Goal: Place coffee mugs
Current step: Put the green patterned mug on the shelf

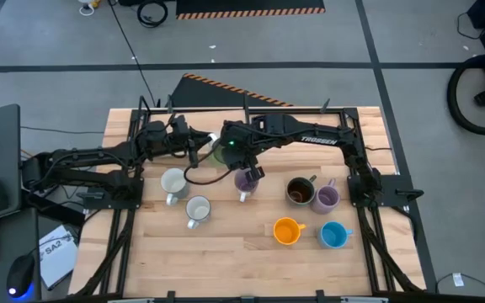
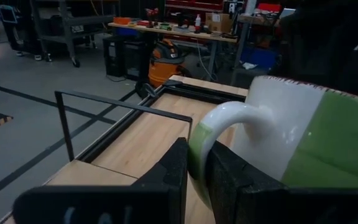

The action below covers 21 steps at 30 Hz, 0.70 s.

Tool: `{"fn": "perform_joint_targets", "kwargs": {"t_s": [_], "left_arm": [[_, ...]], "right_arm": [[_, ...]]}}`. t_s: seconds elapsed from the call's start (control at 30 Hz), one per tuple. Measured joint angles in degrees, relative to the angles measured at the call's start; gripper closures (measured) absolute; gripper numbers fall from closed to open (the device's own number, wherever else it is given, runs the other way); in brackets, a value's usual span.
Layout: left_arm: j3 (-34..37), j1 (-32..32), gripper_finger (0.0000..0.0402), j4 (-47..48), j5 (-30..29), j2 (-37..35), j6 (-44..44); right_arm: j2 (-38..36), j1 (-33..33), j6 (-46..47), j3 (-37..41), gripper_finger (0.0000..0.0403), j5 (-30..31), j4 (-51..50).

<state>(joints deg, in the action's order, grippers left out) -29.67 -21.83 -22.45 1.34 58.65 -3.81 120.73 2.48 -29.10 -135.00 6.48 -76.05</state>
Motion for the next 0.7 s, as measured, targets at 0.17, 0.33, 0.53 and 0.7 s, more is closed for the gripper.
{"fn": "perform_joint_targets", "kwargs": {"t_s": [0.17,0.33,0.53,0.7], "left_arm": [[0.0,-3.0,0.0359,-0.7,2.2,2.8,1.4],[0.1,-7.4,0.0359,-7.7,9.2,7.7,1.7],[0.1,-12.1,0.0359,-13.9,15.5,13.2,2.7],[0.1,-15.6,0.0359,-19.4,19.8,17.7,2.4]], "right_arm": [[-1.1,0.0,0.0,0.0,0.0247,2.9,0.2],[-3.1,0.0,0.4,0.0,0.0242,3.2,0.5],[-5.7,0.3,2.6,0.0,0.0242,4.5,-0.7],[-7.2,0.3,3.9,0.0,0.0242,4.6,-1.1]]}}
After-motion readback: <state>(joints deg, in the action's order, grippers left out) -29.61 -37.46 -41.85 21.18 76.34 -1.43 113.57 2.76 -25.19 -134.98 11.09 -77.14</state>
